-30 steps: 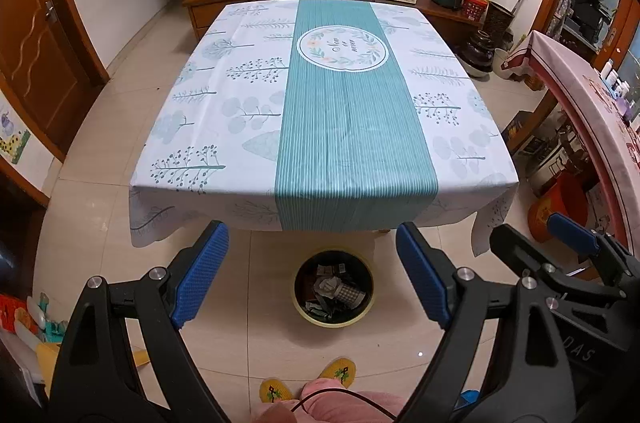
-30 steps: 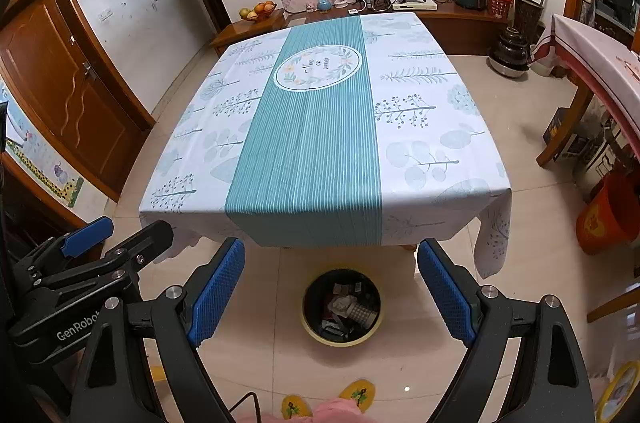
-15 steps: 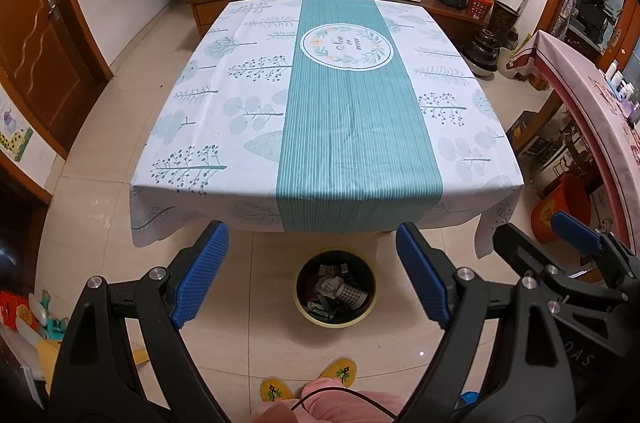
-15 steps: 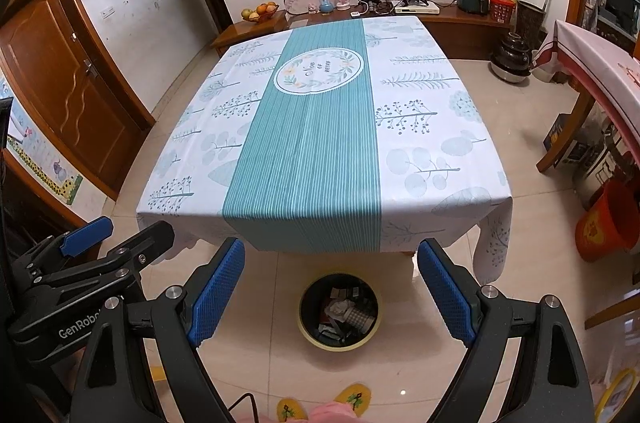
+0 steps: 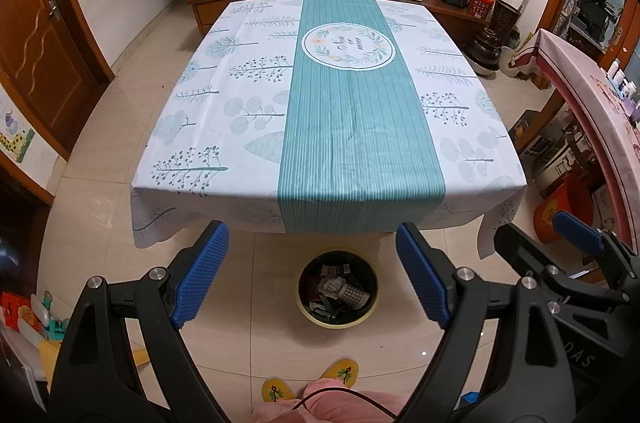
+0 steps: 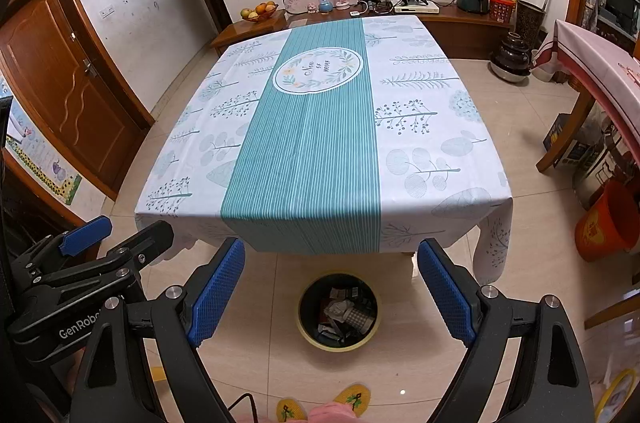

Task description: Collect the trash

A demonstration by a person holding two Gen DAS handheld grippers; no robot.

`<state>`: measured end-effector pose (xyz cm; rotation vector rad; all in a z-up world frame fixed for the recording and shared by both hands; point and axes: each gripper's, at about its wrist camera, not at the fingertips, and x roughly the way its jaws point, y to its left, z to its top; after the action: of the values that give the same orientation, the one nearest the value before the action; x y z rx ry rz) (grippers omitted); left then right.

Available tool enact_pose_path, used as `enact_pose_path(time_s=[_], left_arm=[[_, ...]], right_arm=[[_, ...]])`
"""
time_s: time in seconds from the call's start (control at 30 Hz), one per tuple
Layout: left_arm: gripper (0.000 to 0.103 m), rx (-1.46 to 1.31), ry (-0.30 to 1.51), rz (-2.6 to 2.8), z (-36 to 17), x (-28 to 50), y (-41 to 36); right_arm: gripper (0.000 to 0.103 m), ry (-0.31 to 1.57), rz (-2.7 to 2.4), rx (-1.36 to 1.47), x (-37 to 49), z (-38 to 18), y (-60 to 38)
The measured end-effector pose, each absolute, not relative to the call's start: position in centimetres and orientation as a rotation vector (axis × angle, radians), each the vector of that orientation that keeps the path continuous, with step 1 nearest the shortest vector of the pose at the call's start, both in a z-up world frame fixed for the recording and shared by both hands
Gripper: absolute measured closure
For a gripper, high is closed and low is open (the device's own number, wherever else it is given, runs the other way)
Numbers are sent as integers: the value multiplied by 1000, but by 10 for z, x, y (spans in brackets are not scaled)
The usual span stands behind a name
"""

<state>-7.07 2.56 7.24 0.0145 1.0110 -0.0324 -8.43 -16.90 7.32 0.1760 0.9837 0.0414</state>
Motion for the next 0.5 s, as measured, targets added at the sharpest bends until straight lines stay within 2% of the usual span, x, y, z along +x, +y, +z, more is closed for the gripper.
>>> enact_pose_path(time_s=[0.5], left_arm=[[19,10,1026,-32,66,-68,33]], right_arm=[[14,997,45,182,-79,67,-169]])
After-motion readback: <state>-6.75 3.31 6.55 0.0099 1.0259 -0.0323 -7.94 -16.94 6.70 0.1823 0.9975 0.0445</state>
